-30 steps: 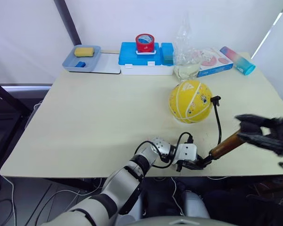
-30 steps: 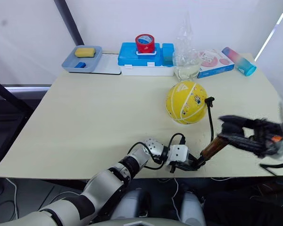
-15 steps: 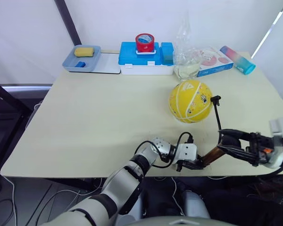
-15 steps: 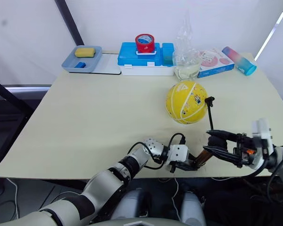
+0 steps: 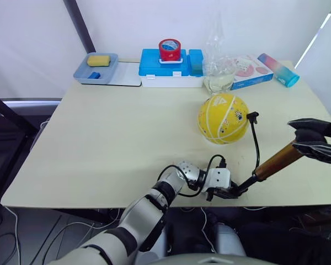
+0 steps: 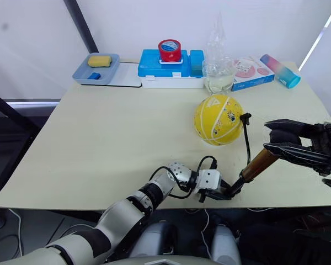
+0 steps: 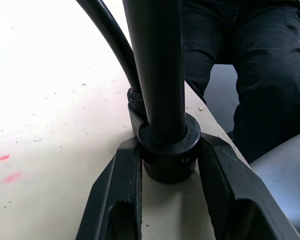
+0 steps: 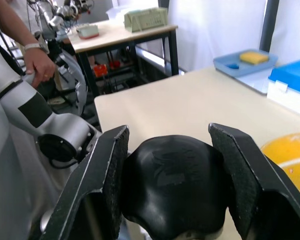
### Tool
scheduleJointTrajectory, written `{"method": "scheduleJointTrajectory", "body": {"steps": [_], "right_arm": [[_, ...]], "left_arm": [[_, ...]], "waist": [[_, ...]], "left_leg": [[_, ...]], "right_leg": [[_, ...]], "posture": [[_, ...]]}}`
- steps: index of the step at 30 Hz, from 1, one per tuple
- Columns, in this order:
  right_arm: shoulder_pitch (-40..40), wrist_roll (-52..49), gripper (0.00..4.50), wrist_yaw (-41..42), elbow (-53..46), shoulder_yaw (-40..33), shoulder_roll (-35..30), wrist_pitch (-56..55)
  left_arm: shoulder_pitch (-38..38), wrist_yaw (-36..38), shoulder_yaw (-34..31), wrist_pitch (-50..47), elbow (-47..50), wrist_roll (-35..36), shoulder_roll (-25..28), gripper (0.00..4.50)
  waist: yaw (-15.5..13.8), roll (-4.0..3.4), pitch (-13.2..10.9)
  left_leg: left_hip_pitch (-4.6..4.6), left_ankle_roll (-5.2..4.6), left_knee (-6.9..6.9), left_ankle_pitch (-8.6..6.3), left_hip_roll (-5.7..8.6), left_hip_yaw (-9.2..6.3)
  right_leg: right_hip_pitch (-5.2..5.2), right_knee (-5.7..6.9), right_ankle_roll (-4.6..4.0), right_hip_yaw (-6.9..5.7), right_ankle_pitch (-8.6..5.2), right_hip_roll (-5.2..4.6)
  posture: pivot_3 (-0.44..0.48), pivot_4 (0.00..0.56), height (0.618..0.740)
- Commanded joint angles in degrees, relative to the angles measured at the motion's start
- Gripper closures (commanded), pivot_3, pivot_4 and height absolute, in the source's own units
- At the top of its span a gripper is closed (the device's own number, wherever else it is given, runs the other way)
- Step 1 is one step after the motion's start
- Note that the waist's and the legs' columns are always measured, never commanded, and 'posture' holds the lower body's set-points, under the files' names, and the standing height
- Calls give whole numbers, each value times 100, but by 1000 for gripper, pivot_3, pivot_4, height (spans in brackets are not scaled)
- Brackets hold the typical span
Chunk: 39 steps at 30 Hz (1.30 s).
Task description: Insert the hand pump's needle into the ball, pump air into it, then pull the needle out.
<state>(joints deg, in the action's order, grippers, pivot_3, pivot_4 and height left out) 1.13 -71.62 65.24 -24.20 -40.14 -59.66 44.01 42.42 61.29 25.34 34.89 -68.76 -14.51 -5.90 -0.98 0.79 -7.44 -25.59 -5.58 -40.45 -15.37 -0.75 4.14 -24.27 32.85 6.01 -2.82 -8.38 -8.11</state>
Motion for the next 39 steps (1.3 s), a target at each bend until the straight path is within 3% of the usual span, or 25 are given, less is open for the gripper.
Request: {"method": "scheduleJointTrajectory", "body": {"steps": [1, 7, 12, 18, 23, 29, 39], "right_arm": [[5, 129, 2459, -85, -47, -398, 82, -173], [822, 1680, 2459, 377, -188, 763, 570, -1028], [1015, 2787, 2459, 403, 136, 1643, 1216, -2197], [1069, 3335, 2459, 348, 394, 2061, 1587, -2883], [978, 2710, 2459, 413, 216, 1685, 1339, -2526], [767, 1166, 2459, 415, -71, 515, 660, -1503], [172, -106, 2459, 152, 234, -648, -221, -245]], "left_arm": [[-135, 100, 256, -64, -216, -353, 163, 3404], [-125, 93, 266, -57, -217, -364, 151, 3404], [-120, 68, 244, -71, -206, -355, 161, 3404], [-152, 67, 242, -66, -199, -369, 202, 3404], [-167, 85, 249, -57, -192, -373, 195, 3404], [-163, 88, 254, -49, -200, -376, 156, 3404], [-176, 118, 263, -31, -203, -385, 170, 3404]], "waist": [[1, -1, -1], [3, 9, 6], [0, 22, 13], [3, 19, 15], [2, 16, 13], [-4, -6, 0], [-3, -6, -1]], "left_leg": [[0, 0, 0, 0, 0, 0], [2, -6, 0, 3, -1, -2], [3, -8, 0, 5, 0, -2], [4, -8, 0, 5, -1, -3], [4, -5, 0, 4, -1, -3], [2, -3, 0, 3, 0, -4], [1, 2, 1, 1, 0, -5]], "right_leg": [[0, 0, 0, 0, 0, 0], [2, 0, 0, -1, -1, 4], [2, 1, 1, -1, -1, 4], [2, 2, 1, -3, -1, 5], [2, 2, 0, -3, -1, 5], [2, 0, 0, -4, -1, 1], [2, 0, -1, -6, -1, 1]], "posture": [[0, 150, 739], [0, 150, 739], [0, 150, 739], [0, 150, 739], [0, 150, 739], [0, 150, 739], [0, 150, 739]]}}
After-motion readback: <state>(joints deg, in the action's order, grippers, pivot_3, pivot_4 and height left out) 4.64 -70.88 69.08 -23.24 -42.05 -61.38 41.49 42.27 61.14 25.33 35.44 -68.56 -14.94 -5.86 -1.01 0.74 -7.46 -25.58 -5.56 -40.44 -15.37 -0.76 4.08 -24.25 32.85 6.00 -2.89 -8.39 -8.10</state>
